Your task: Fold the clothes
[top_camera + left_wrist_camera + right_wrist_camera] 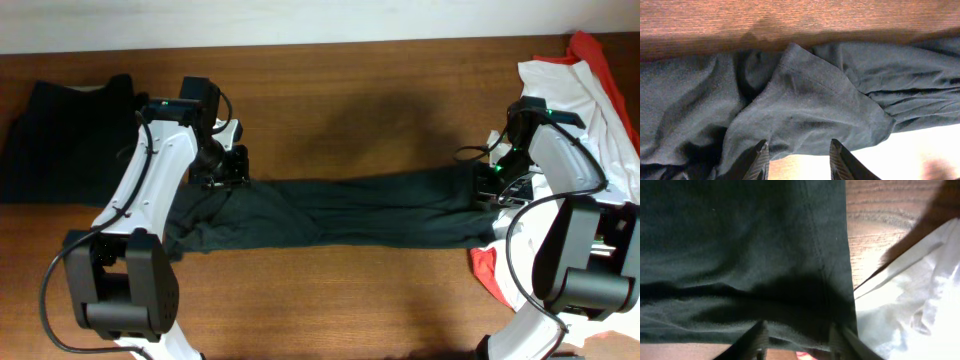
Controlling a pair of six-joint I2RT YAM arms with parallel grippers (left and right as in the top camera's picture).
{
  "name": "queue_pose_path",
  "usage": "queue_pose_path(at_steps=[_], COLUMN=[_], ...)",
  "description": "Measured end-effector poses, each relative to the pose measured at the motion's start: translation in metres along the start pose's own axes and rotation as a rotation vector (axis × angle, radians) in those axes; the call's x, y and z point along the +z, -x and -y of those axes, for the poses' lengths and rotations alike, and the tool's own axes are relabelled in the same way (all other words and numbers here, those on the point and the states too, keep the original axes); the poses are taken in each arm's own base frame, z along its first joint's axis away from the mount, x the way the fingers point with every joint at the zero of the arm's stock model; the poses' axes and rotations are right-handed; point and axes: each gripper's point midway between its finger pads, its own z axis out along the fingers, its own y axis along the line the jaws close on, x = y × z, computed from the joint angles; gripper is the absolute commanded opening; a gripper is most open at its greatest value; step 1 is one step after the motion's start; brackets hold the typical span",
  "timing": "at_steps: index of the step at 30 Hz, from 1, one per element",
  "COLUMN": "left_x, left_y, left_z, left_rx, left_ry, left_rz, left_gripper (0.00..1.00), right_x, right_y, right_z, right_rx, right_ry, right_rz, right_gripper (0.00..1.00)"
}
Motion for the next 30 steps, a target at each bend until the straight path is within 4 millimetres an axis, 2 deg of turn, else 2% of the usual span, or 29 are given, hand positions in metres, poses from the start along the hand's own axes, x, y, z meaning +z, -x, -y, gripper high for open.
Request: queue_pose_path(at_steps=[4, 6, 11, 12, 18, 19, 22, 25, 28, 30], left_x=[0.0, 0.0, 0.0, 0.0, 0.0, 0.0, 0.0, 0.0, 0.0, 0.0], left_y=[0.0, 0.0, 0.0, 0.0, -0.001, -0.001, -0.001, -0.002, -0.002, -0.002], left_z=[-0.002, -0.002, -0.004, -0.004, -0.004, -0.004, -0.004, -0.004, -0.005, -0.005], left_rx=[0.0, -0.002, -0.002, -0.002, -0.003, -0.003, -0.003, -0.004, -0.004, -0.005], left_ry=[0.013, 0.016, 0.022, 0.023, 0.026, 0.026, 0.027, 0.027, 0.027, 0.027], left_rz=[0.001, 0.001, 0.002, 0.002, -0.003, -0.003, -0.004, -0.007, -0.007, -0.008], left_gripper=[0.41, 0.41, 0.41, 0.41, 0.42, 0.48, 0.52, 0.55, 0.57, 0.59], right_x=[0.0, 0.003, 0.022, 0.024, 0.043, 0.044, 0.039, 0.02, -0.01, -0.026], right_y=[-0.007, -0.009, -0.031, -0.033, -0.054, -0.056, -0.061, -0.047, -0.012, 0.007], right_z=[0.0, 0.0, 0.0, 0.001, 0.001, 0.001, 0.001, 0.0, -0.001, -0.002], right_rx=[0.005, 0.006, 0.024, 0.029, 0.061, 0.064, 0.069, 0.067, 0.044, 0.023], right_ry=[0.002, 0.002, 0.004, 0.004, 0.004, 0.004, 0.004, 0.003, 0.002, 0.001], right_rz=[-0.028, -0.036, -0.105, -0.109, -0.167, -0.176, -0.201, -0.171, -0.057, 0.015], right_gripper=[0.11, 0.07, 0.11, 0.15, 0.14, 0.13, 0.14, 0.2, 0.45, 0.51])
